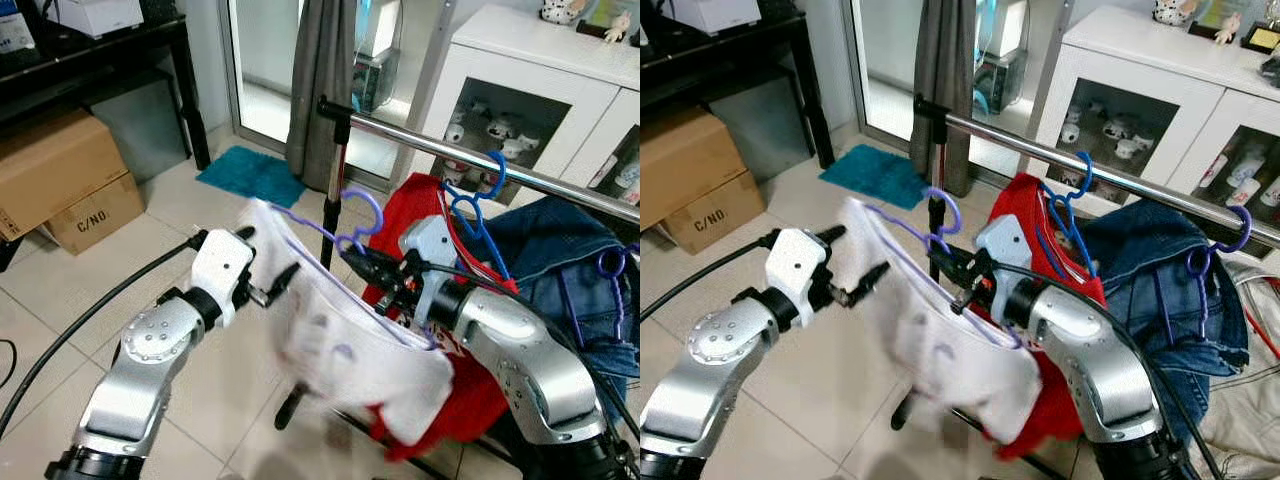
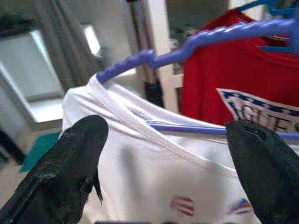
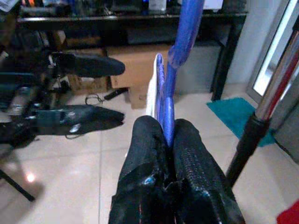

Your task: Hang hanger

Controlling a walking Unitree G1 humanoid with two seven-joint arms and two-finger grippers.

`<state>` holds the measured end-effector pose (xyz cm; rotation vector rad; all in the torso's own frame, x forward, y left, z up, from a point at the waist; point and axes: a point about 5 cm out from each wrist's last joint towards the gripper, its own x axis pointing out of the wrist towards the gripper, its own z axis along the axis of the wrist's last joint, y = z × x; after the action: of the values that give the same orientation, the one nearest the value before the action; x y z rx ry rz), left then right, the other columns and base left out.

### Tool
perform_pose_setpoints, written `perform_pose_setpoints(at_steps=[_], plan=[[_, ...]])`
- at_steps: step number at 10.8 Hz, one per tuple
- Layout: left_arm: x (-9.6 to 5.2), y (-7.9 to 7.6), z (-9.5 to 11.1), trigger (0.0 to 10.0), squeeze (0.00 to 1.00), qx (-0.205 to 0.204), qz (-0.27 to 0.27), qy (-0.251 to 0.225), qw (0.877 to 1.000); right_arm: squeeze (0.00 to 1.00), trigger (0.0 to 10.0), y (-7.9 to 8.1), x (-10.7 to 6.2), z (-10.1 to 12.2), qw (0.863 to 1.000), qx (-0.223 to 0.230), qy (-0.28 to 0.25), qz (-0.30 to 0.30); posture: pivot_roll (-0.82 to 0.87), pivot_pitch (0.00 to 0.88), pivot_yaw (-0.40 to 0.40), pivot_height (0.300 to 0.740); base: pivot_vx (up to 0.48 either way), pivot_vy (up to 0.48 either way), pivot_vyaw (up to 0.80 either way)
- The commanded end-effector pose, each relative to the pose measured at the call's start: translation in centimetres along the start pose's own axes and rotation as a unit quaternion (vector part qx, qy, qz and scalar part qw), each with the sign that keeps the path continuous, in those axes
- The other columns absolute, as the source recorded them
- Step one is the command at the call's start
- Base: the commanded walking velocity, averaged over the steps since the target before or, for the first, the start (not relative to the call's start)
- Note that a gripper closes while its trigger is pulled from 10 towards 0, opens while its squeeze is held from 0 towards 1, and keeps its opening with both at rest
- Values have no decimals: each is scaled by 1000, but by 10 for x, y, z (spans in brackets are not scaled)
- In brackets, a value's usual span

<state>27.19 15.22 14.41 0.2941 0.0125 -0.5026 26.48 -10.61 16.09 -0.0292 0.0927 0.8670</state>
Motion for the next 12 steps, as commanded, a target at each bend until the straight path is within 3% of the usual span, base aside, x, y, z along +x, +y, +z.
perform_pose_setpoints(at_steps=[1,6,7,8,9,10,11,12], plan=[[3,9,9,10000,0,15,38,-21,999,0,0,-1,-3,11,1000,-3,-22,-2,-63,34,-60,740,0,0,0],[8,19,5,10000,0,-3,122,-1,993,0,0,-7,5,18,998,13,-51,-31,-66,37,-60,740,0,0,0],[11,21,5,4902,0,-18,123,-10,992,0,0,-7,6,20,998,17,-58,-26,-65,35,-63,740,0,0,0],[15,20,8,3882,0,-23,113,-23,993,0,0,-5,7,22,998,18,-64,-17,-65,36,-64,740,0,0,0],[20,21,11,4706,0,-22,108,-32,993,0,0,-3,7,24,997,19,-69,-9,-67,35,-63,740,0,0,0],[25,23,15,8706,0,-19,101,-43,994,0,0,-2,7,25,997,18,-74,-5,-68,34,-63,740,0,0,0],[26,25,16,10000,0,-17,103,-43,994,0,0,-1,6,26,997,18,-77,-2,-71,29,-62,740,0,0,0],[28,28,16,9765,0,-17,105,-48,993,0,0,-1,5,27,997,17,-81,4,-74,24,-61,740,0,0,0]])
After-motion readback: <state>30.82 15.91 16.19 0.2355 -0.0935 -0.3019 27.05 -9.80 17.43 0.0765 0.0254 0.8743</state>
